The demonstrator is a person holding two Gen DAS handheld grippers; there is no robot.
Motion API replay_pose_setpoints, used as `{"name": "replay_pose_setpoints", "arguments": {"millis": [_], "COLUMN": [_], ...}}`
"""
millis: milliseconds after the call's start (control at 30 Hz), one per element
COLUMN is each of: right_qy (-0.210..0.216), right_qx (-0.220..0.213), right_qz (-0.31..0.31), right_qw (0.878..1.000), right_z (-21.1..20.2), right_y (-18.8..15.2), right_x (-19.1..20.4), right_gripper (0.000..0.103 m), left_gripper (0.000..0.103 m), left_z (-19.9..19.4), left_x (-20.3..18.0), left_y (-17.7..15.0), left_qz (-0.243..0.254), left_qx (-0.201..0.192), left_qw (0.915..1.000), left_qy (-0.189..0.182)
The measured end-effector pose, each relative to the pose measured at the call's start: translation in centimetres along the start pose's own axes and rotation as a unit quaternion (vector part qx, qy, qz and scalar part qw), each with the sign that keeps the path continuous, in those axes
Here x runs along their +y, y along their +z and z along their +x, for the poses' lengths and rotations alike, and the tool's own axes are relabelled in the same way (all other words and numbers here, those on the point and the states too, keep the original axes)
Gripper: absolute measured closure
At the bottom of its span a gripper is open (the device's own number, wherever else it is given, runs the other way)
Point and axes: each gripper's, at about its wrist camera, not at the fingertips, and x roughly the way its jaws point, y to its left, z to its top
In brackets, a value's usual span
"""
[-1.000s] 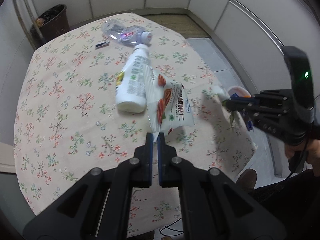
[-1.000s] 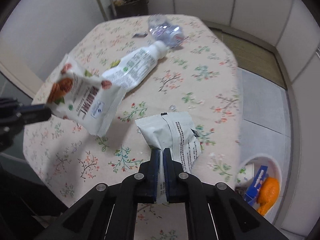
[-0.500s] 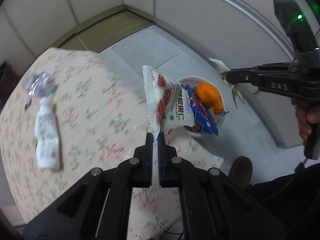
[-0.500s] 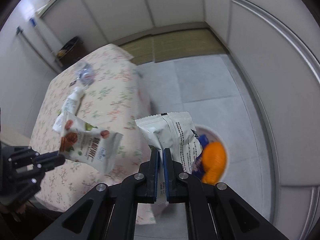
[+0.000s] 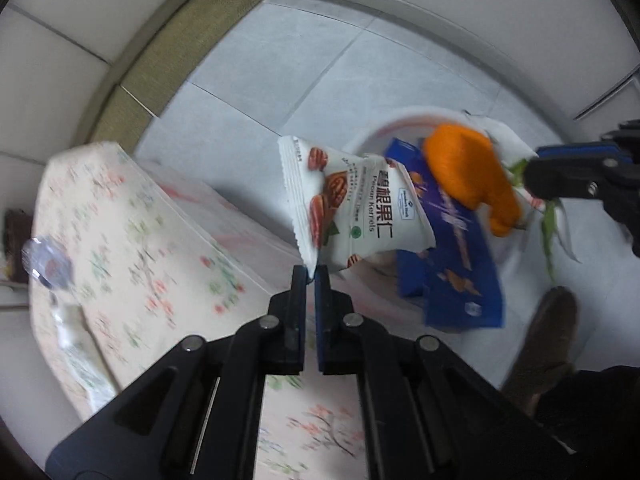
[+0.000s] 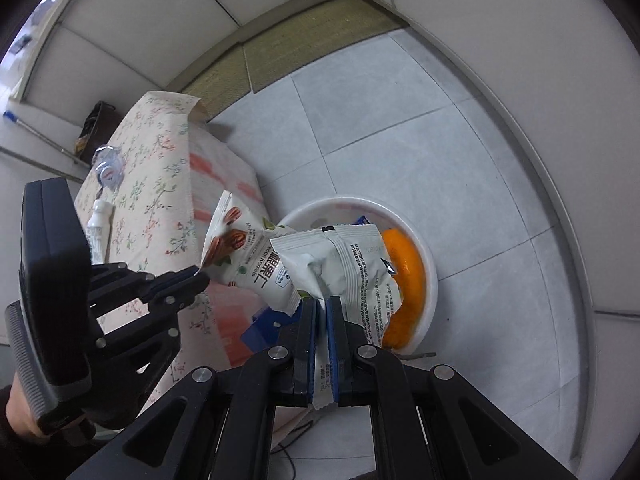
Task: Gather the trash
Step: 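Carry snack bag and white packet over the white bucket and release both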
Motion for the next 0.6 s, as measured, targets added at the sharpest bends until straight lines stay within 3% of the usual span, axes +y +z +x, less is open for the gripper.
{"name": "replay_pose_setpoints", "arguments": {"millis": [100, 200, 433, 600], "right_qy": [0.005, 0.011, 0.020, 0.032], "right_qx": [0.003, 0.002, 0.004, 0.007], "right_qz": [0.005, 0.004, 0.002, 0.026], "right_qw": [1.000, 1.000, 1.000, 0.999], "right_z": [0.3, 0.4, 0.7, 1.1], "right_y": [0.2, 0.4, 0.8, 0.9], "right_x": [-0.2, 0.2, 0.7, -0.1], "right_gripper": [0.097, 0.097, 0.097, 0.097], "left_gripper": [0.099, 0.099, 0.099, 0.099], "left_z": [-0.7, -1.4, -0.7, 1.6], "left_x": [0.6, 0.1, -1.2, -1.6], "left_y": [0.6, 0.9, 0.1, 0.0], "left_qz": [0.009, 0.058, 0.138, 0.135], "left_qx": [-0.011, -0.022, 0.016, 0.050], "left_qw": [0.9999, 0.9966, 0.9889, 0.9890], "left_qy": [0.007, 0.054, 0.052, 0.033]}}
